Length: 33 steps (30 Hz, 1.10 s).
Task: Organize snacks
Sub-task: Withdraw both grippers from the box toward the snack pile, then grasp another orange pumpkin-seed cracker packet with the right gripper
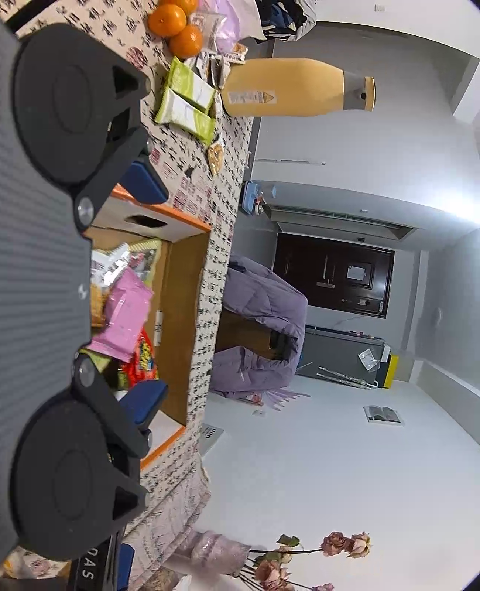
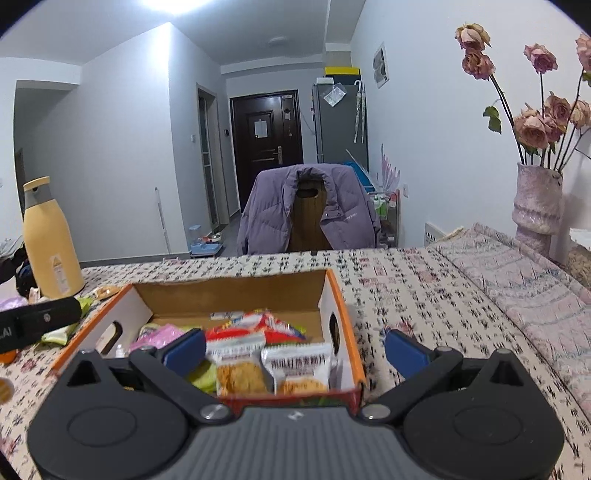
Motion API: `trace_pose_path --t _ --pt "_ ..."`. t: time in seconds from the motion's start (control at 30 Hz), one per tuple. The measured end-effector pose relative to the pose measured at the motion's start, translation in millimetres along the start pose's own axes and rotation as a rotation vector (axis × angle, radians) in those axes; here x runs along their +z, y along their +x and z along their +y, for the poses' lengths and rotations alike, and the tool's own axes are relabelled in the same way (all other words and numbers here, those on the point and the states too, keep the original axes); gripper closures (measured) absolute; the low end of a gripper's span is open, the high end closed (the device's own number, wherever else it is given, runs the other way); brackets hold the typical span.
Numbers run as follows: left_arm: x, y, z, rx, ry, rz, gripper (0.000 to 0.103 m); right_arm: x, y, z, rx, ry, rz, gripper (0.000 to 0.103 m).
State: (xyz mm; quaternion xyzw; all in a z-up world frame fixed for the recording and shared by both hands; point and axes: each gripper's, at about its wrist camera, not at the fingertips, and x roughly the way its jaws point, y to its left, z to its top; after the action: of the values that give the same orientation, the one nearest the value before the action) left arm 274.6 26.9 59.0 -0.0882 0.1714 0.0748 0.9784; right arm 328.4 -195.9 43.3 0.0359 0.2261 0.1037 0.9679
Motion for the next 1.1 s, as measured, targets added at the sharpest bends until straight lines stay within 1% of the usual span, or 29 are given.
trace_pose_path --t 0.2,0.6,0.9,1.1 --pt "-17.9 -20.7 12.8 0.010 0.011 0.031 0.000 -22.4 -21.7 -5.6 -0.004 -0.002 0.037 0.000" --pt "-57.6 -50.4 35.1 -0.004 0.038 0.101 0.000 -64.3 -61.2 -11.5 -0.014 -0.005 0.089 0.000" --pt "-91.4 -47.4 50.2 -0.021 0.066 0.174 0.000 -90.5 -73.1 -15.9 -0.016 -0.014 0.135 0.000" --pt "-102.6 -42.9 57.1 -0.046 0.059 0.194 0.000 -100.4 -72.5 -24.4 -0.028 -0.012 0.159 0.000"
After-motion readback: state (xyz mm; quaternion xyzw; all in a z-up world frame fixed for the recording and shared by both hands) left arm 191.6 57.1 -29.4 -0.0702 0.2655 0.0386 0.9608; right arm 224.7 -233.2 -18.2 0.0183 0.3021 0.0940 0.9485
